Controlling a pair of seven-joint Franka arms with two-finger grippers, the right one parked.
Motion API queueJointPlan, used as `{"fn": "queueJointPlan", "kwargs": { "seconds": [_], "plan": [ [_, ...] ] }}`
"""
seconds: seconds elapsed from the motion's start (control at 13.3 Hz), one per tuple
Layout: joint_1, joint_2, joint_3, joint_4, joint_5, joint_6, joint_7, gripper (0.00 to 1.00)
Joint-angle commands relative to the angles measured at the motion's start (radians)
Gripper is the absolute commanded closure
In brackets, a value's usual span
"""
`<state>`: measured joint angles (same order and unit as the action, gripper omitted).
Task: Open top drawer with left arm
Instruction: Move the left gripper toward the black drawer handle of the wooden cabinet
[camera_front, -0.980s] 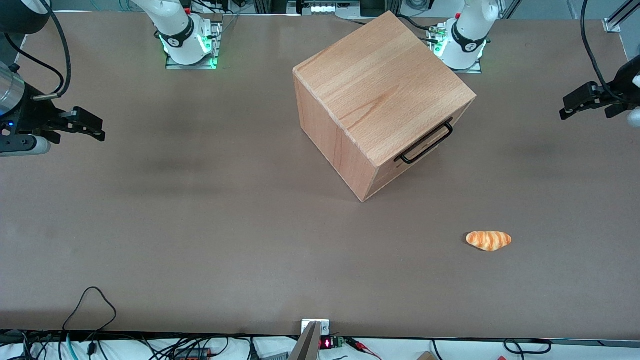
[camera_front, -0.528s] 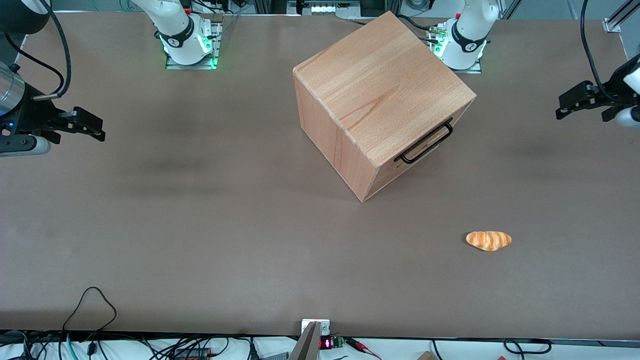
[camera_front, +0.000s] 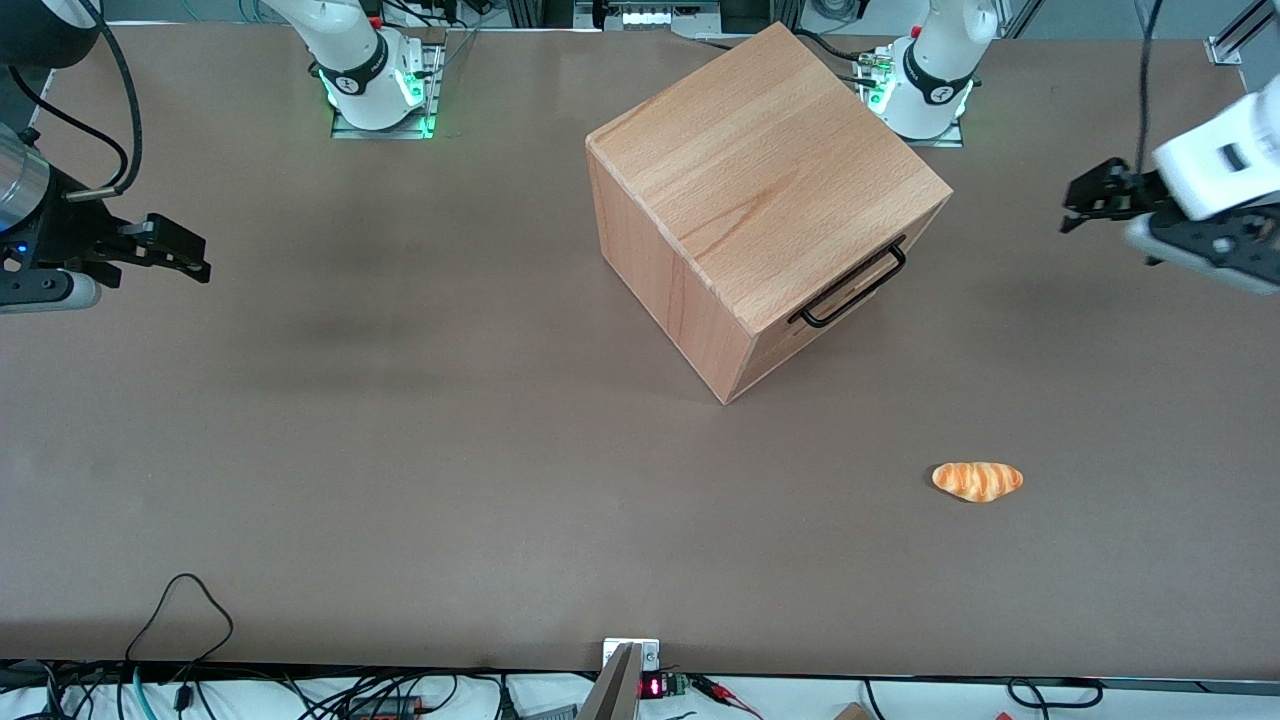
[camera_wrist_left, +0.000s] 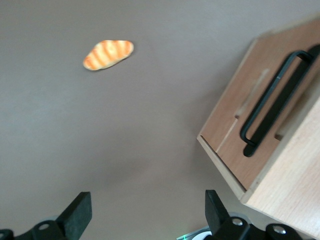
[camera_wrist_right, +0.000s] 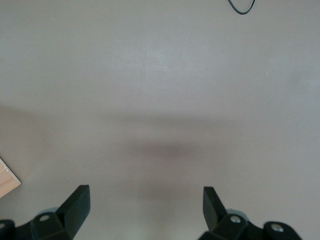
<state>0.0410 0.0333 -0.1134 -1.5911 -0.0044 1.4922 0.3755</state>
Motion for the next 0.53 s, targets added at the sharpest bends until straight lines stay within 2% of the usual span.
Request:
{"fn": "queueJointPlan", "kwargs": {
  "seconds": [0.0, 0.15, 0.45],
  "plan": [
    [0.004, 0.036, -0.044, 0.002, -0.011, -0.004, 0.051, 0.0],
    [0.004, 0.082, -0.1, 0.002, -0.014, -0.003, 0.051, 0.0],
    [0.004, 0.152, -0.143, 0.003, -0.086, 0.003, 0.052, 0.0]
  ]
}}
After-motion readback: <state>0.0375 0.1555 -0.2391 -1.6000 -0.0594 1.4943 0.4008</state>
